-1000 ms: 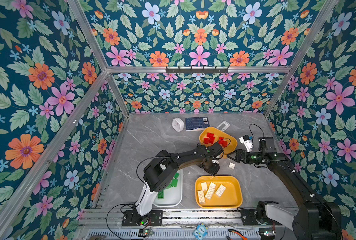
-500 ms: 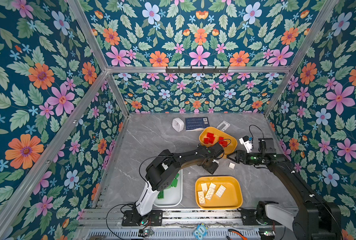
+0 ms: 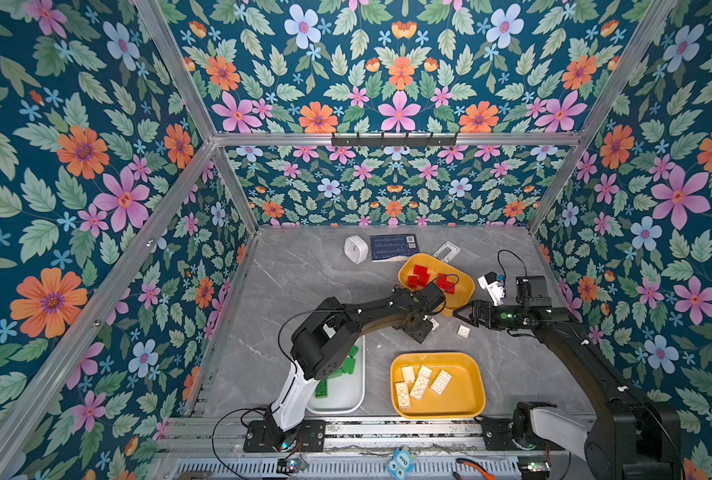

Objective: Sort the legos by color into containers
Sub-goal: 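Reach the left gripper to the last loose red brick and grasp it, then carry the red brick with the left gripper into the farther yellow tray, release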

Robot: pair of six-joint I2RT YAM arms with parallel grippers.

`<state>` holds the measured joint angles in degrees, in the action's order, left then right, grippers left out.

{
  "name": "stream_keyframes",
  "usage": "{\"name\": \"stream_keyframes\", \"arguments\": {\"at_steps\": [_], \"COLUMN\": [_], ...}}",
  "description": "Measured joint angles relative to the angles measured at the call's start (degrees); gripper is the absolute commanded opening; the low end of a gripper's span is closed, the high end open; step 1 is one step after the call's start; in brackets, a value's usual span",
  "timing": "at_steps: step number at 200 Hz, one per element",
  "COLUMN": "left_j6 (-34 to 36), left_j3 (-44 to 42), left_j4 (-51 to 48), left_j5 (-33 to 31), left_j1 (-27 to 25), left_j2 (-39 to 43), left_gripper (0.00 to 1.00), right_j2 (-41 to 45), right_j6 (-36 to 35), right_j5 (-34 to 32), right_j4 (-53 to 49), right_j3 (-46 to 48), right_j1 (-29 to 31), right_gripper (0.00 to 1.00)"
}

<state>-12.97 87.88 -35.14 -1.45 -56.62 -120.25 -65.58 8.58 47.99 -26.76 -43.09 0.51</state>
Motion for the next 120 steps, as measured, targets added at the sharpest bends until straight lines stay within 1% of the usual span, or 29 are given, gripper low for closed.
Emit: {"name": "stream_keyframes", "arguments": {"at_steps": [40, 81, 120], "left_j6": [3.1, 8.0, 10.0], "left_j3": [1.8, 3.8, 5.3], "left_j4": [0.5, 0.4, 0.4], "left_j5": [-0.5, -2.0, -1.1], "left_j1": [0.3, 1.4, 2.9], "left_j2": [-1.7, -2.8, -3.8], "left_gripper": [0.6, 0.59, 0.49], "right_j2": [0.0, -0.1, -0.3], "right_j6": [0.0, 0.0, 0.0], "right_j5": [0.0, 0.0, 0.0], "right_j4": [0.0, 0.0, 0.0], "right_j3": [0.0, 0.0, -0.1], "right_j1": [0.0, 0.0, 0.0], "right_gripper": [0.99, 0.99, 0.99]}}
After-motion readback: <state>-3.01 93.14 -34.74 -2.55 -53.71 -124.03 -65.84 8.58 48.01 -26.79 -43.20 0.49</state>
